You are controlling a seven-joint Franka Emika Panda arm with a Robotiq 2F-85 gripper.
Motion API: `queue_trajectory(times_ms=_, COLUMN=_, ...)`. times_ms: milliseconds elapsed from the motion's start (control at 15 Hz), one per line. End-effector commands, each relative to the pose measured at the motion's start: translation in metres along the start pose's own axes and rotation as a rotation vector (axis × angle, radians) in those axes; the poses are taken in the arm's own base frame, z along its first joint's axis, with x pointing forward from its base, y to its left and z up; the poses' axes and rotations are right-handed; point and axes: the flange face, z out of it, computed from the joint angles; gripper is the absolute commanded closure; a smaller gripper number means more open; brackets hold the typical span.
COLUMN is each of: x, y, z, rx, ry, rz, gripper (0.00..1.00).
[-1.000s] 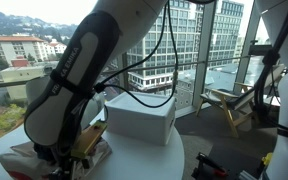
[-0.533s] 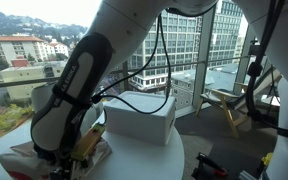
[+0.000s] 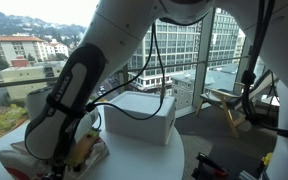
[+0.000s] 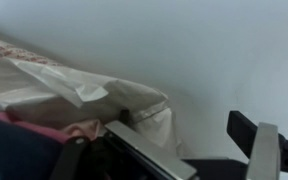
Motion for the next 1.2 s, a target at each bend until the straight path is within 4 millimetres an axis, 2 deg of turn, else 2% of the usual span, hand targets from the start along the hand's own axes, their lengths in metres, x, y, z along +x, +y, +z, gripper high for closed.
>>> queue_trajectory(times_ms=0, x=0.007, y=-0.010, z=-0.013, rx=-0.042, ry=0.118, rz=-0.022, gripper=0.00)
queue_trajectory(times_ms=600, x=-0.002, y=-0.010, z=-0.023, rx=-0.102, ry=0.289, rz=-0.080, gripper=0.00)
queue_trajectory(times_ms=1133, x=-0.008, y=0.017, z=0.009, rx=-0.235, ry=0.346, rz=-0.132, gripper=0.00)
